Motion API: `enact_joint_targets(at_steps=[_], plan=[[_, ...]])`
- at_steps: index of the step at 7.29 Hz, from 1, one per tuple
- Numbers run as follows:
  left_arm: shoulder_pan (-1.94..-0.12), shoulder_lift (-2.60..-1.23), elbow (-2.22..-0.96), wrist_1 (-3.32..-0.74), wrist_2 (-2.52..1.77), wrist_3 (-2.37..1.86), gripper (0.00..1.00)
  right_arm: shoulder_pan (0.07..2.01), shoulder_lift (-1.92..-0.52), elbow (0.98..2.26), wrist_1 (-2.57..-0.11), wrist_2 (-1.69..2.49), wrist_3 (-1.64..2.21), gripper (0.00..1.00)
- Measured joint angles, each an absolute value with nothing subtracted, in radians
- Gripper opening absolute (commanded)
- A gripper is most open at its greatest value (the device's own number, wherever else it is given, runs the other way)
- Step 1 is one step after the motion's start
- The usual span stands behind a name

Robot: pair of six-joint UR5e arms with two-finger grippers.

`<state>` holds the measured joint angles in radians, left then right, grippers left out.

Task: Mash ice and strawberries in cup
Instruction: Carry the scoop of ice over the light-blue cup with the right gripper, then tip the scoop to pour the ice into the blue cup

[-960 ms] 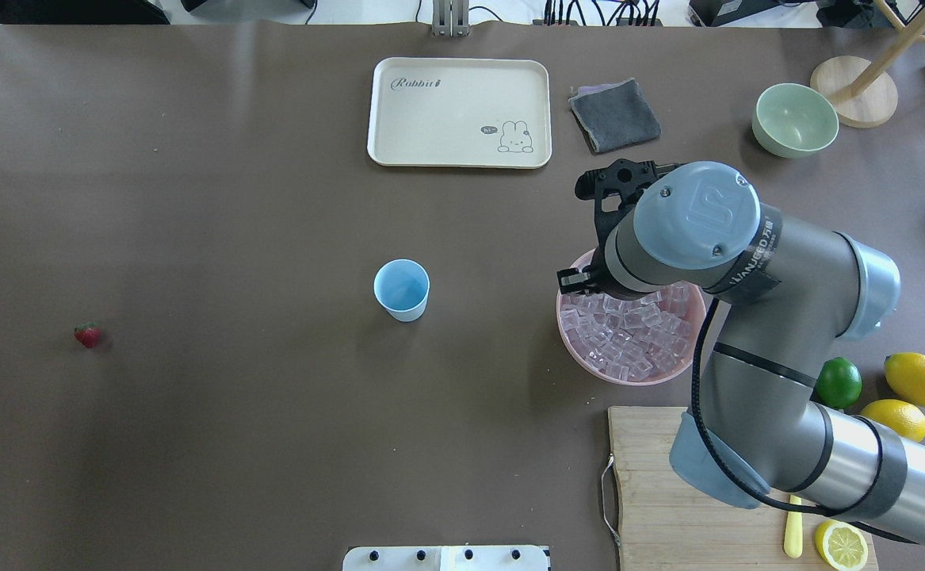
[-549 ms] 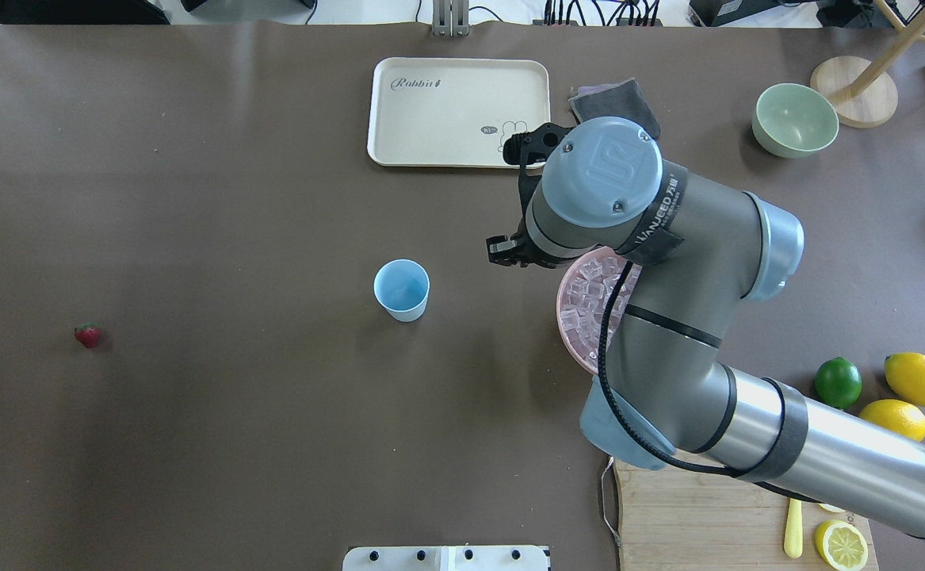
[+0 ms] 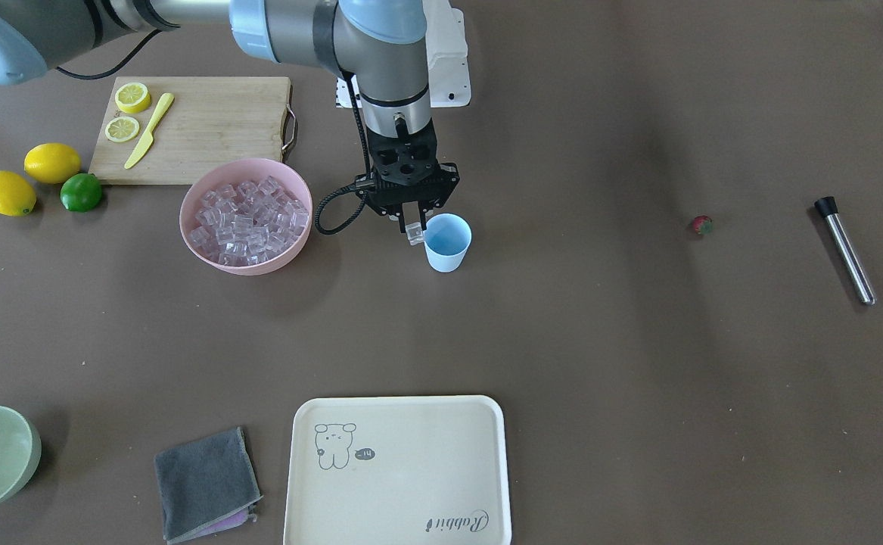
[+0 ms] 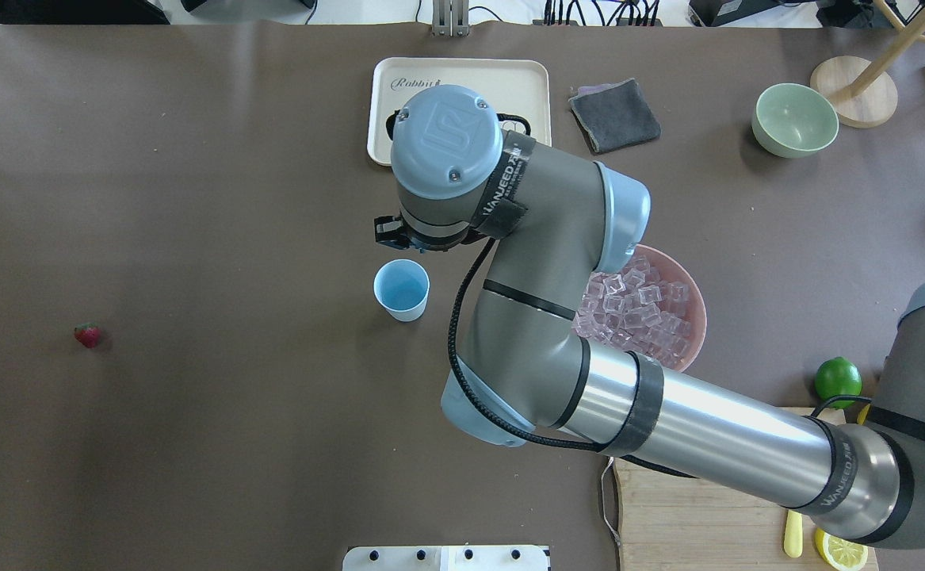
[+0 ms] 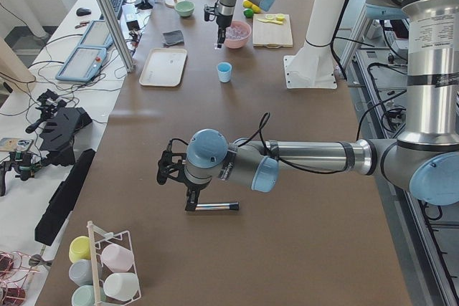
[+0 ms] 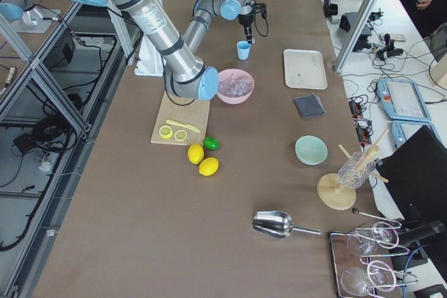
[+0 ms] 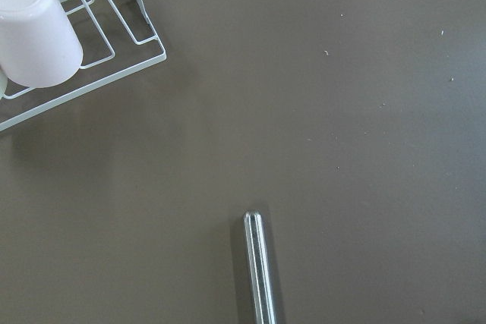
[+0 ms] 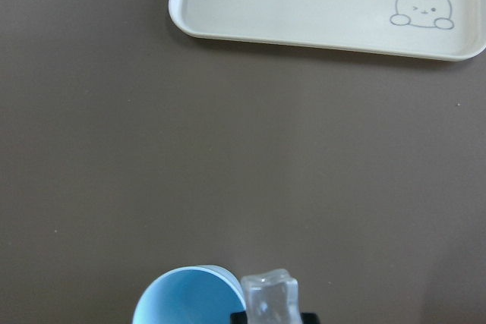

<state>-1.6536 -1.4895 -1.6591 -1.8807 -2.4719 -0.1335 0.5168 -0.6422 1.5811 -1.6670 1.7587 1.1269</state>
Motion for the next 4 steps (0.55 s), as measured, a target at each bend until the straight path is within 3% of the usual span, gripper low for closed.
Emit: enact_joint_targets(at_steps=[3,4], plan=[[-1.654,-1.491,-1.657,-1.880,-2.471,-0.133,0.99,0.480,-0.611,1.493,-1.590,1.746,1.147,0.00],[-1.654,-1.491,-1.656,-1.880,-2.471,-0.133,0.99,0.471,-0.612,1.482,-1.566,1.745,1.149,0.05]])
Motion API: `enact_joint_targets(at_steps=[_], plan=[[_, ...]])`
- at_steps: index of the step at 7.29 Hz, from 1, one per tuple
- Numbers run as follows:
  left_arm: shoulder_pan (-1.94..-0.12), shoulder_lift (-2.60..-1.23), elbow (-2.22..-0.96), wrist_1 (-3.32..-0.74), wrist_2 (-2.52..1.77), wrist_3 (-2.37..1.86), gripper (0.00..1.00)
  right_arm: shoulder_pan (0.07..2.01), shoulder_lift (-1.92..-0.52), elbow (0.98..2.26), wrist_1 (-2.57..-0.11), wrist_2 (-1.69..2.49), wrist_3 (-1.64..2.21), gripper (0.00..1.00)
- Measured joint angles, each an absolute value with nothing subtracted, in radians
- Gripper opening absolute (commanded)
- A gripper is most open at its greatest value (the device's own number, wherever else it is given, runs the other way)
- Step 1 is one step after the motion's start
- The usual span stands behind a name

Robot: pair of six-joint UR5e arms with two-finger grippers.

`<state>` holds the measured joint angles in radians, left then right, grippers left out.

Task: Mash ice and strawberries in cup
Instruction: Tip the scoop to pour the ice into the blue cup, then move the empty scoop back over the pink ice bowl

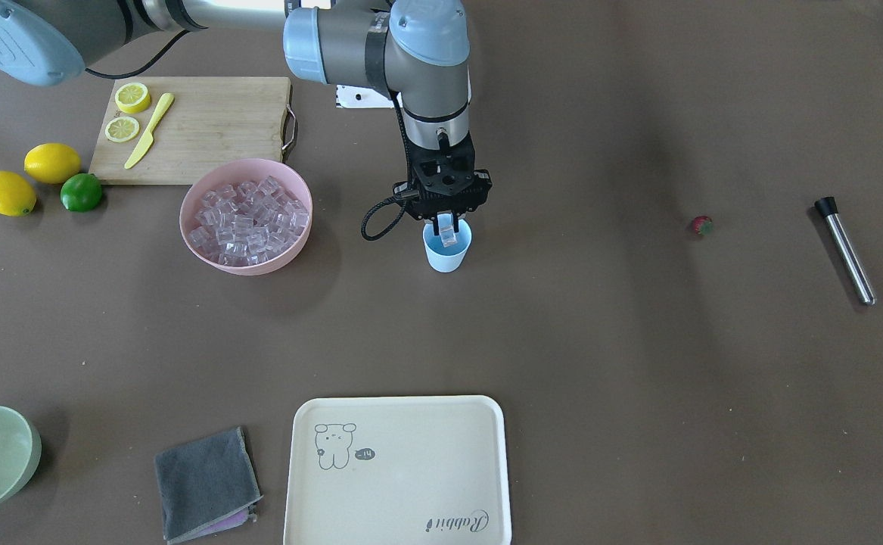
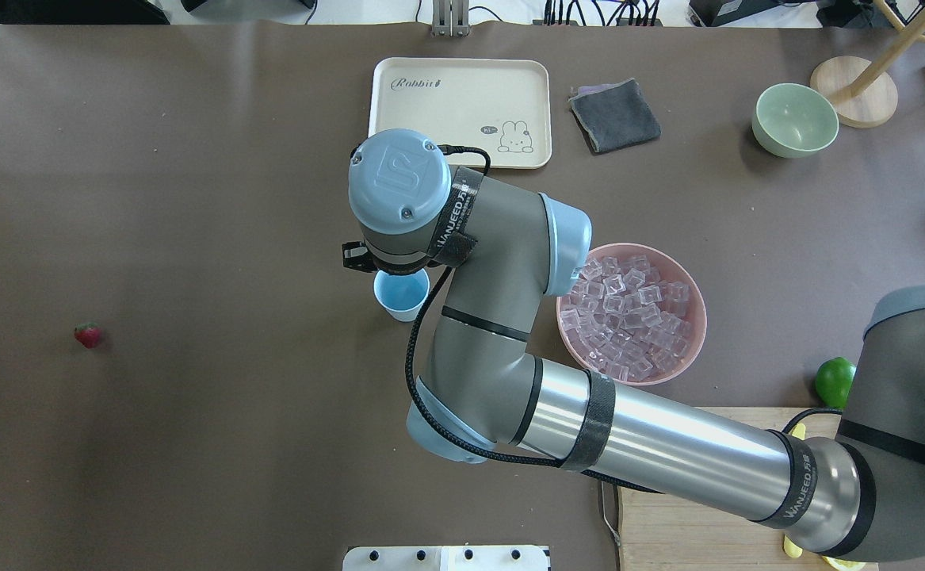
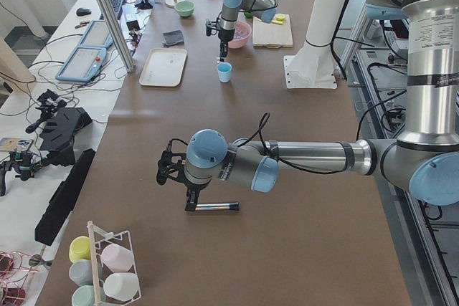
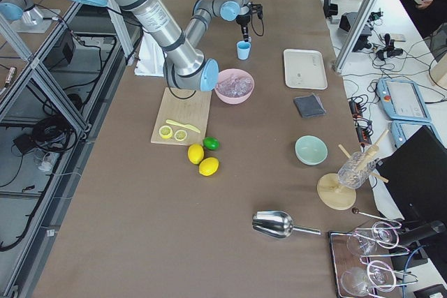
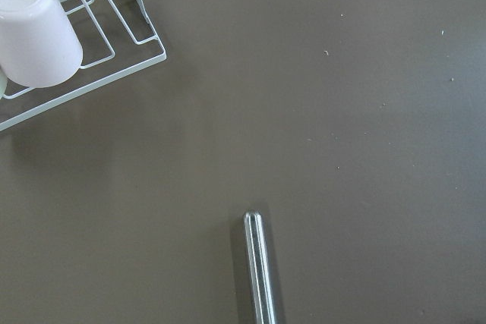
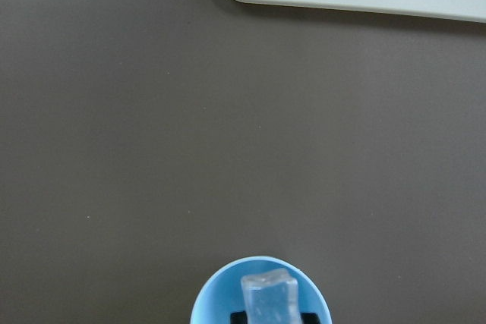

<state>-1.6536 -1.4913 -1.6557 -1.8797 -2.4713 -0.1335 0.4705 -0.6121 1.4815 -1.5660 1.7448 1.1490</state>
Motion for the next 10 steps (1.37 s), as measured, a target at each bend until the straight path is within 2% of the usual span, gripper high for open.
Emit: enact_joint_targets(at_steps=[1,2,6,8,10], plan=[[-1.654,-1.490,-1.654,-1.880,-2.471,-0.133,0.99,0.462,-0.615,1.476,-1.556,1.744,1.150,0.17],[-1.654,-1.490,-1.653,-1.880,-2.471,-0.133,0.99,0.457,-0.621,1.478,-1.554,1.744,1.150,0.98],[-1.655,-1.487,-1.651,-1.878,-2.471,-0.136,0.99,0.467,-0.644,1.530,-1.558,1.763,1.187,1.00],[-1.655,-1.486,-1.652,-1.878,-2.471,-0.136,0.99,0.484,-0.729,1.637,-1.563,1.782,1.189,1.00],[-1.655,-1.486,-1.654,-1.879,-2.472,-0.136,0.99,0.527,-0.877,1.777,-1.567,1.795,1.186,1.00]])
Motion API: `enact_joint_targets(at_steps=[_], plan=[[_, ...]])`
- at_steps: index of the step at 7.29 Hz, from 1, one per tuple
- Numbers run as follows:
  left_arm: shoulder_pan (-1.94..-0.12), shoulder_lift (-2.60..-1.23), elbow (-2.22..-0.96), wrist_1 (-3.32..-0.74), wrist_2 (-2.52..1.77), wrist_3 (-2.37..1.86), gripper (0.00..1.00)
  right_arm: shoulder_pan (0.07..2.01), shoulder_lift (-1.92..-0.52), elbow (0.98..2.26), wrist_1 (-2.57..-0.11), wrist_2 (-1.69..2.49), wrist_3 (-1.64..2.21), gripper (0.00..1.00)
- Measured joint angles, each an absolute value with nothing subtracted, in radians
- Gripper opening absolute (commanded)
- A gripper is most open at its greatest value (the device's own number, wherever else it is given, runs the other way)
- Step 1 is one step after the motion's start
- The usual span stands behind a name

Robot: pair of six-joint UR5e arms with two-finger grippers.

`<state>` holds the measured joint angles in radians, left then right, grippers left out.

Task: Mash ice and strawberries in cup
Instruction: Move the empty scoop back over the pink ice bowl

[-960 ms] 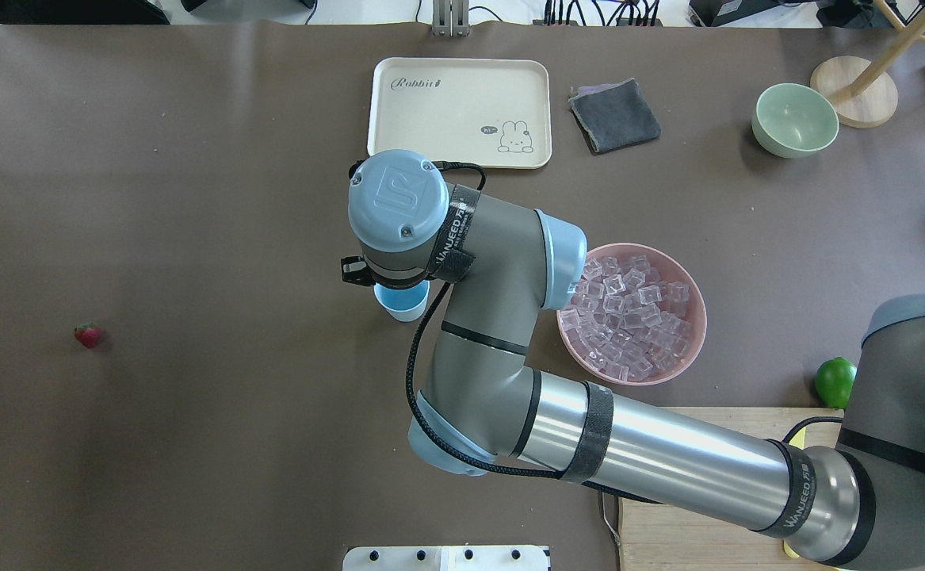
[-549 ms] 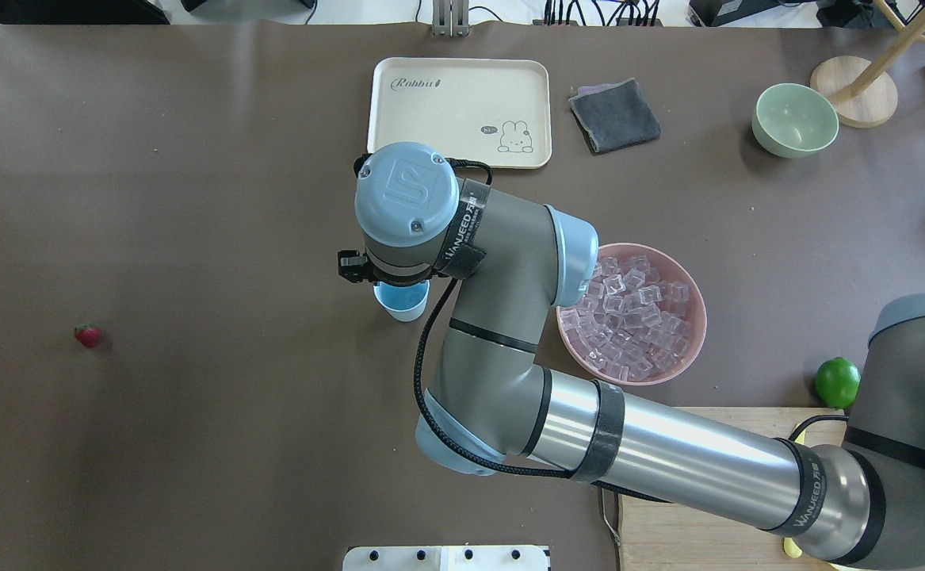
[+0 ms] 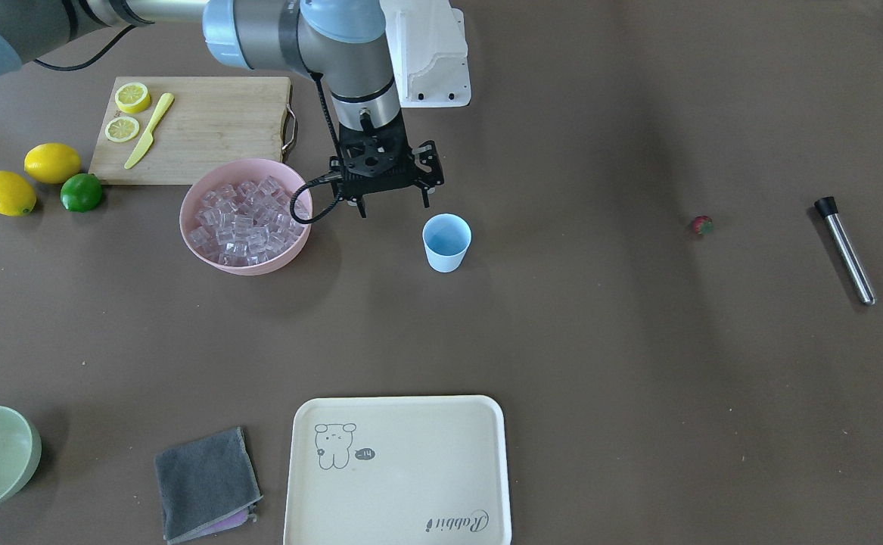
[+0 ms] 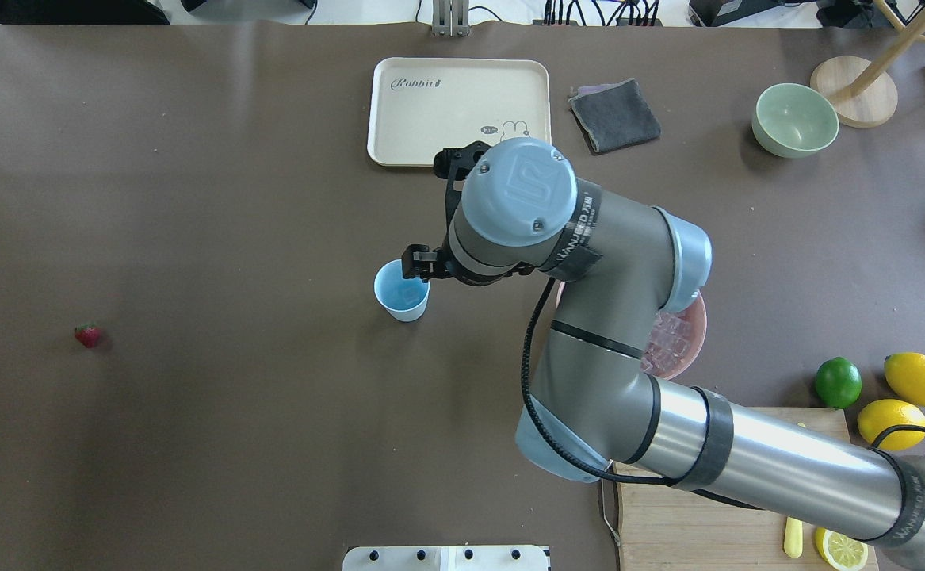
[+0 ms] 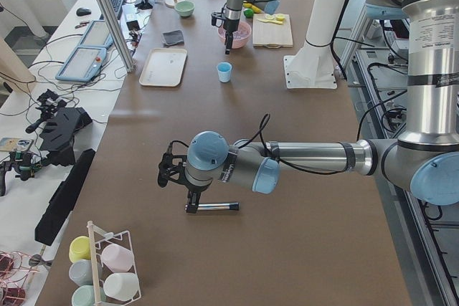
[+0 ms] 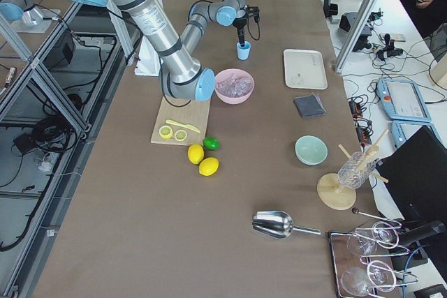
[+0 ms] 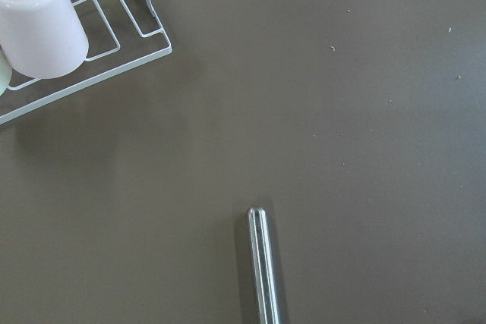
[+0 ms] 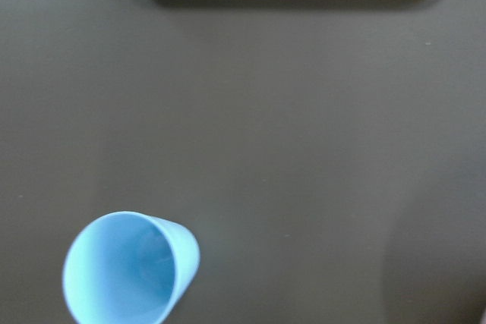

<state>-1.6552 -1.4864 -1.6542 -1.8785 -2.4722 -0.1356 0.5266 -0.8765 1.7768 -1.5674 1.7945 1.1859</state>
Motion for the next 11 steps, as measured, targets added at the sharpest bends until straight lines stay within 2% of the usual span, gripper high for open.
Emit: enact_joint_targets(at_steps=[2,4,8,11], plan=[[-1.655,-1.486,-1.655,-1.879,-2.473,-0.135,0.99,0.571,-1.035,1.880,-1.569,1.802,1.174,1.00],[-1.655,-1.488,-1.657,-1.880,-2.472,-0.136,0.99,0.574,-1.130,1.956,-1.607,1.806,1.179,0.99],[-1.655,-1.490,-1.666,-1.882,-2.472,-0.135,0.99,0.526,-1.191,1.992,-1.677,1.792,1.189,0.94],[-1.655,-1.491,-1.668,-1.882,-2.472,-0.135,0.99,0.518,-1.186,1.984,-1.700,1.758,1.136,0.92]])
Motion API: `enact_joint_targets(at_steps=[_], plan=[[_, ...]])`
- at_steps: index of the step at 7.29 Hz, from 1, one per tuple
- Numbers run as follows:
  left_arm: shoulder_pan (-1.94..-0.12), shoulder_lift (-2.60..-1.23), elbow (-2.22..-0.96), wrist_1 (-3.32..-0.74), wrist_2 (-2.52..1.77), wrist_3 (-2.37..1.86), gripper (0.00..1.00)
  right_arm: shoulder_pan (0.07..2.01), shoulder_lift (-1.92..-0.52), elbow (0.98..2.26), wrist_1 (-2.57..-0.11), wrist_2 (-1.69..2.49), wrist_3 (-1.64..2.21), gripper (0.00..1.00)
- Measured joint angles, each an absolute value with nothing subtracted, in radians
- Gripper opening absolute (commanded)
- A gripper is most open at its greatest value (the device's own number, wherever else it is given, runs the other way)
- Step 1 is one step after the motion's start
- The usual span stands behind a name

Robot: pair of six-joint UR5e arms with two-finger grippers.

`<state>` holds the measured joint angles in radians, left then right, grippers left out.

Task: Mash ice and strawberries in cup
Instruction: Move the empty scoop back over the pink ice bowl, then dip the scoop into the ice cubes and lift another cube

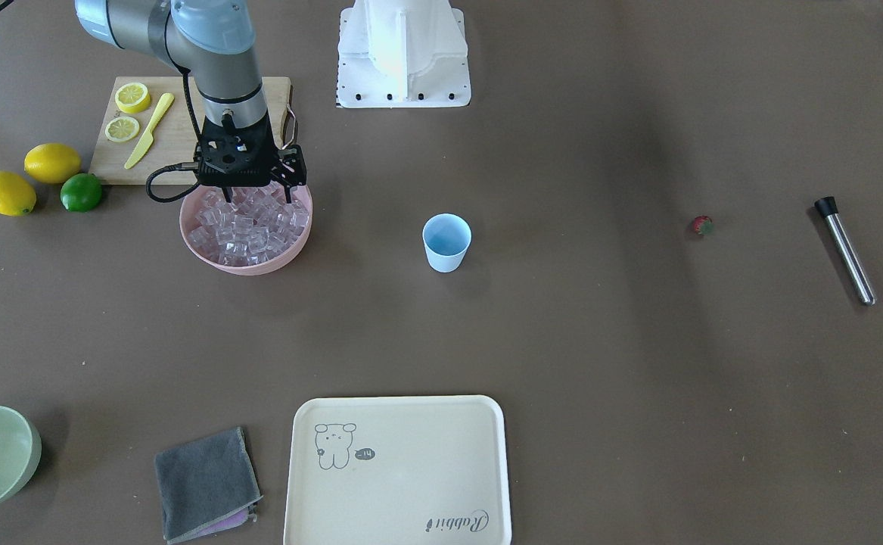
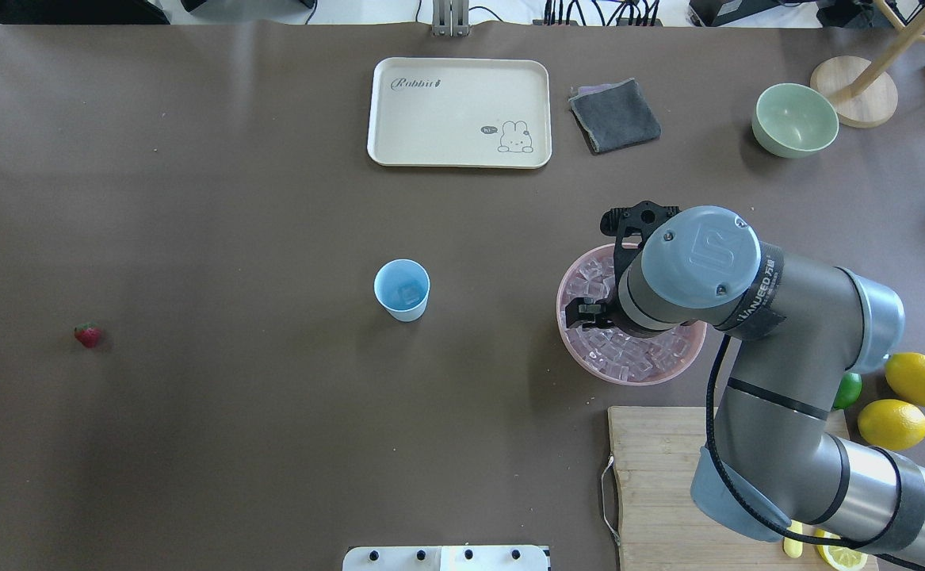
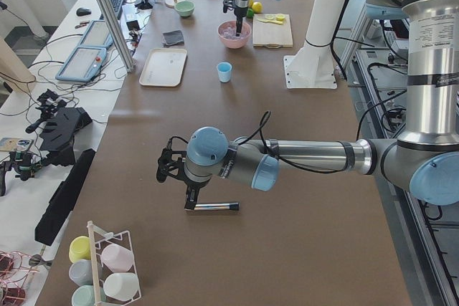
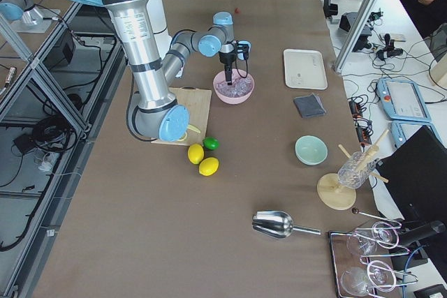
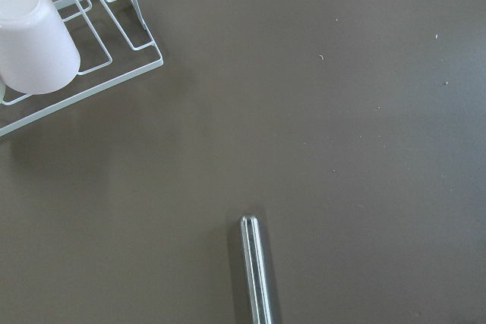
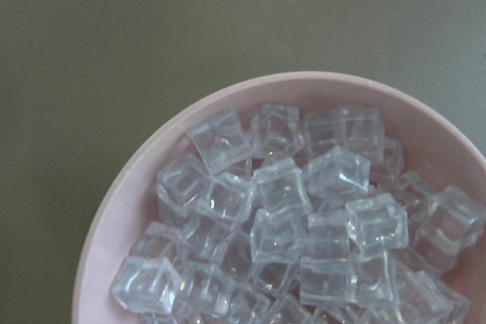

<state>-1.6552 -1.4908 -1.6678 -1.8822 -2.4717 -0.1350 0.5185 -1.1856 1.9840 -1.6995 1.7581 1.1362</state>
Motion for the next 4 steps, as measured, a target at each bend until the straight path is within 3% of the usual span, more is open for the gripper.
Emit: enact_joint_targets(at_steps=[2,4], plan=[[-1.655,-1.490,-1.669,-1.882,-2.473,-0.135,0.99,0.541,-1.188,1.970,-1.711,1.740,1.024,0.92],[-1.655,-1.490,-1.669,-1.882,-2.473,-0.135,0.99,0.540,-1.186,1.961,-1.721,1.726,0.957,0.78]])
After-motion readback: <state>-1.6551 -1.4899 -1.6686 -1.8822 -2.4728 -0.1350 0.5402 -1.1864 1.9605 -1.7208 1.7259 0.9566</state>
